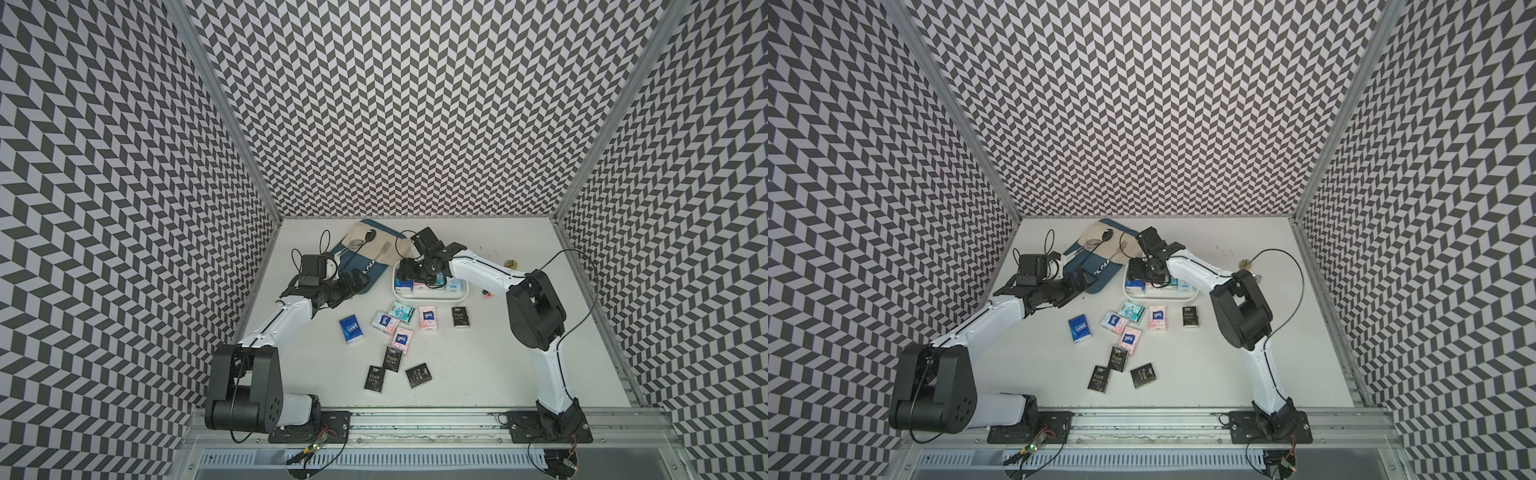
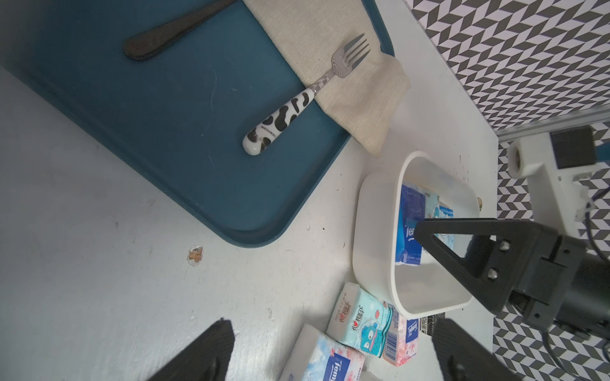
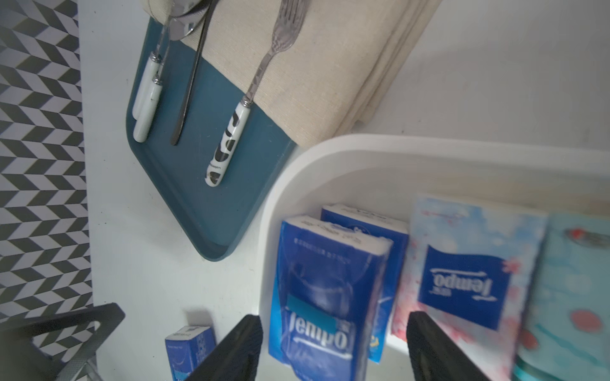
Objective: Put the pocket tissues into the storage box
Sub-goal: Place the pocket tissues in the storage box, then pick up the pocket tissues from the center of the board.
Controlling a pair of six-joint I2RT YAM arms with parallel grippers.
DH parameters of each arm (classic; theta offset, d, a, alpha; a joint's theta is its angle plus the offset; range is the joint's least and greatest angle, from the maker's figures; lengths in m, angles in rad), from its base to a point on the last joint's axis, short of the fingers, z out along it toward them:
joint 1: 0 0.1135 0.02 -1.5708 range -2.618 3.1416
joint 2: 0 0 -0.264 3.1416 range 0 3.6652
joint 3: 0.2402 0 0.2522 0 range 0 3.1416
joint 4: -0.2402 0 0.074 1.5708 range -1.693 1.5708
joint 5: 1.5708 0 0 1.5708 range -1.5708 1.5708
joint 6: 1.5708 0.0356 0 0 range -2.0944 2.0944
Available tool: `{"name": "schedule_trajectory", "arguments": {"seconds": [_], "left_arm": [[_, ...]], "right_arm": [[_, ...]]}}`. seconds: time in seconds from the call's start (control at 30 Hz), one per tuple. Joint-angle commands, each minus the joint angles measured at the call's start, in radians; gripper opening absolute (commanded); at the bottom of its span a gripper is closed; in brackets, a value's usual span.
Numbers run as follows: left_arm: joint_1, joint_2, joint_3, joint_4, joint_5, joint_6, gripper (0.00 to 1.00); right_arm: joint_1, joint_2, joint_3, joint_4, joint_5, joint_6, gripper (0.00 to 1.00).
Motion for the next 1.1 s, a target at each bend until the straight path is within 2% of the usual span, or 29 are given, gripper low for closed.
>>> {"name": "schedule_trajectory", "arguments": {"seconds": [0.0, 0.2, 0.33, 0.57, 0.77, 1.07], "left_arm": [[-0.004, -0.016, -0.012, 0.016, 0.003, 0.013, 1.0], [-0.004, -0.009, -0.012, 0.02, 0.007, 0.009, 1.0], [-0.004, -0.006, -0.009, 0.02, 0.006, 0.009, 1.0], [-0.007, 0.014, 0.006, 0.024, 0.009, -0.007, 1.0], [-0.011, 0.026, 0.022, 0.02, 0.015, -0.014, 1.0], [-0.012, 0.014, 0.009, 0.008, 0.007, -0.009, 1.0]], "right_arm": [[-0.002, -0.126, -0.046, 0.018, 0.026, -0.058, 0.78], [0.021, -0.293, -0.265, -0.015, 0.021, -0.108, 0.84], [0.046, -0.422, -0.429, -0.019, 0.027, -0.096, 0.95], [0.069, -0.57, -0.632, 0.023, -0.014, -0.005, 0.94], [0.085, -0.555, -0.681, 0.069, -0.018, 0.023, 0.9], [0.11, -0.437, -0.628, 0.095, 0.057, 0.012, 0.87]]}}
